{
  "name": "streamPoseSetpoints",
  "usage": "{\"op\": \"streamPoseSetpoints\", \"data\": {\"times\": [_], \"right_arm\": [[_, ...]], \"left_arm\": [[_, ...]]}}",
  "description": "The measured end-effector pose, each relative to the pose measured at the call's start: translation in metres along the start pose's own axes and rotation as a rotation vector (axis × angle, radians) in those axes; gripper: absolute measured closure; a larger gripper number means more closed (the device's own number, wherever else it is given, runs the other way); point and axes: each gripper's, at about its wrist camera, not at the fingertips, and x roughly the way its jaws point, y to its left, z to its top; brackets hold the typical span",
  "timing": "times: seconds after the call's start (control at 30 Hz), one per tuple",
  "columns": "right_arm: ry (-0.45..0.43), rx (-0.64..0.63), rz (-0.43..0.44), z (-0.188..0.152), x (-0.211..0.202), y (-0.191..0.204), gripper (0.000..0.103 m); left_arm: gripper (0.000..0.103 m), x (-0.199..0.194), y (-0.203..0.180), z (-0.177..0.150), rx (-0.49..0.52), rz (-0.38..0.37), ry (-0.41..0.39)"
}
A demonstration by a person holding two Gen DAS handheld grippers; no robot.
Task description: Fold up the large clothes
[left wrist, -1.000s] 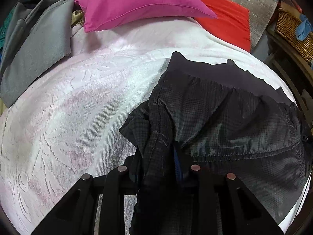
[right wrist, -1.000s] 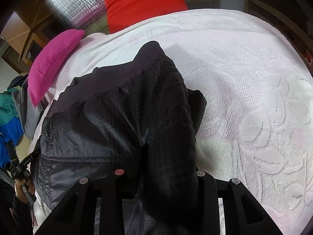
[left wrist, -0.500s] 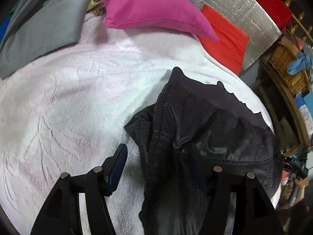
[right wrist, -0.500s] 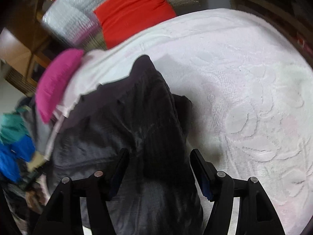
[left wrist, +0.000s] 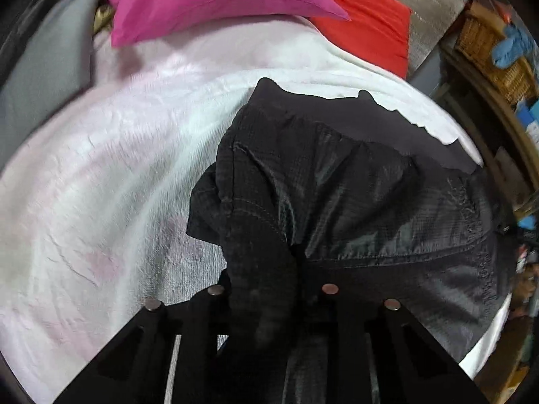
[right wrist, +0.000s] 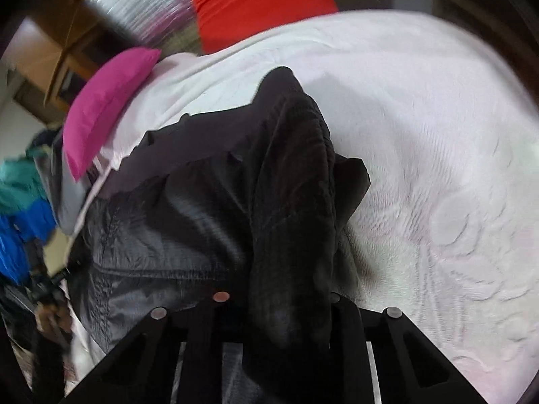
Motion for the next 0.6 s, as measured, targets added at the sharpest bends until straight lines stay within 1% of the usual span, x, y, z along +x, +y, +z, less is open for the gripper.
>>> {"op": "streamPoseSetpoints", "data": {"times": [0.07,0.13,0.2,0.27,0.3,0.37,0.43,0.47,0.53,0.6], "right_arm": [[0.004,-0.027,-0.029,-0.001,-0.006,0.008,0.081],[0.020,-0.026,-0.045,-0.004,-0.003,0.006,0.081],[0.030,-0.005,-0.042,-0.007,0.003,0.001,0.081],[0.036,0.030,-0.020,-0.007,0.011,-0.006,0.081],[0.038,0.051,-0.007,-0.006,0.015,-0.010,0.080],[0.039,0.054,-0.010,-0.001,0.017,-0.008,0.081],[0.030,0.016,-0.031,0.002,0.007,0.002,0.083],[0.021,0.001,-0.032,0.004,-0.002,0.007,0.083],[-0.011,-0.028,-0.028,0.010,-0.026,0.020,0.084],[-0.051,-0.066,-0.025,0.018,-0.053,0.043,0.085]], "left_arm": [[0.081,-0.002,0.000,0.001,0.000,0.013,-0.001],[0.080,-0.005,0.002,0.001,-0.010,0.001,-0.003],[0.079,-0.003,0.005,0.002,-0.016,-0.009,0.005],[0.077,0.003,0.007,0.005,-0.028,-0.017,0.019],[0.077,0.005,0.008,0.005,-0.033,-0.018,0.024],[0.079,0.007,0.005,0.010,-0.041,-0.007,0.020],[0.084,-0.003,0.003,0.015,-0.051,0.008,-0.004],[0.085,-0.010,0.000,0.018,-0.053,0.013,-0.022],[0.087,-0.036,-0.007,0.027,-0.049,0.016,-0.076],[0.087,-0.063,-0.017,0.035,-0.021,0.026,-0.122]]}}
